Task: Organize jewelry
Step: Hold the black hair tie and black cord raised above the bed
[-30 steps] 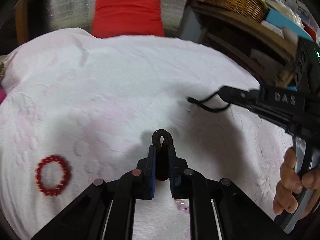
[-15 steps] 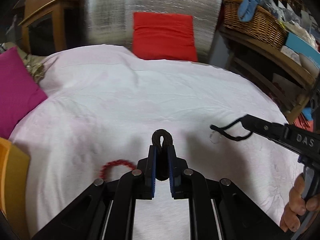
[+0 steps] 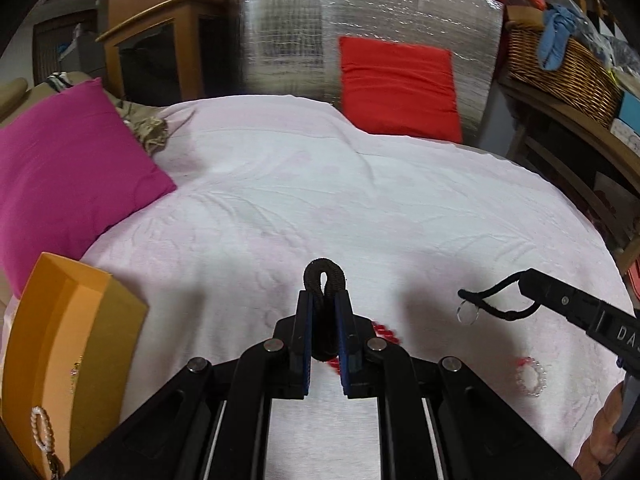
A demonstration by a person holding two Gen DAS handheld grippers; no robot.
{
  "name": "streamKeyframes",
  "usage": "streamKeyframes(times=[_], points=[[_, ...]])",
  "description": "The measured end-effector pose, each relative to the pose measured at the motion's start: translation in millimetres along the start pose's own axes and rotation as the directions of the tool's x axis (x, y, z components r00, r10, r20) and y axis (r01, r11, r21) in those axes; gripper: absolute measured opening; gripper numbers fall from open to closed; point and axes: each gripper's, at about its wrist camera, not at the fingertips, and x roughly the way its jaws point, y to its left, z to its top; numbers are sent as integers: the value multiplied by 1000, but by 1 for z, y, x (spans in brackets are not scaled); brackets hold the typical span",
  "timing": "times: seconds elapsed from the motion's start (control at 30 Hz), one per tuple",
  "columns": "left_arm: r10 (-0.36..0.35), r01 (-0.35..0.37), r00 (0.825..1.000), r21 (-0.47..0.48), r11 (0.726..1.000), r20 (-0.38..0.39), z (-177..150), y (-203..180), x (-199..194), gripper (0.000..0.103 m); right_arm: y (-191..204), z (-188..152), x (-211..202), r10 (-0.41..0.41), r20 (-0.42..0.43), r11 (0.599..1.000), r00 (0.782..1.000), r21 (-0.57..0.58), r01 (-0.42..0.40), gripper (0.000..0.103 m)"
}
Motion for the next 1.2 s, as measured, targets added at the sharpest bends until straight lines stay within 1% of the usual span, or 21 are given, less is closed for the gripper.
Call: streamKeyframes(times=[0.17, 0.37, 0.6, 0.9, 1.2], points=[[28, -28, 1000, -8, 1000, 4, -3, 12, -5, 11, 16, -2, 11, 15, -10, 1000, 1000, -20, -15, 7], [52, -52, 999, -26, 998, -2, -5, 23, -6, 11, 28, -6, 18, 15, -20, 999, 1000, -39, -16, 7], [73, -73, 997, -33, 997, -4, -7, 27, -8, 11, 39, -9, 20, 24, -31, 998, 999, -50, -25, 7], [100, -101, 995, -45, 994, -9, -9, 32, -9, 11, 43, -11, 20, 4, -46, 998, 999, -63, -7, 7], [118, -118, 993, -32, 992, 5, -9, 29, -11, 11, 44, -11, 15, 3, -33, 997, 999, -71, -5, 7]])
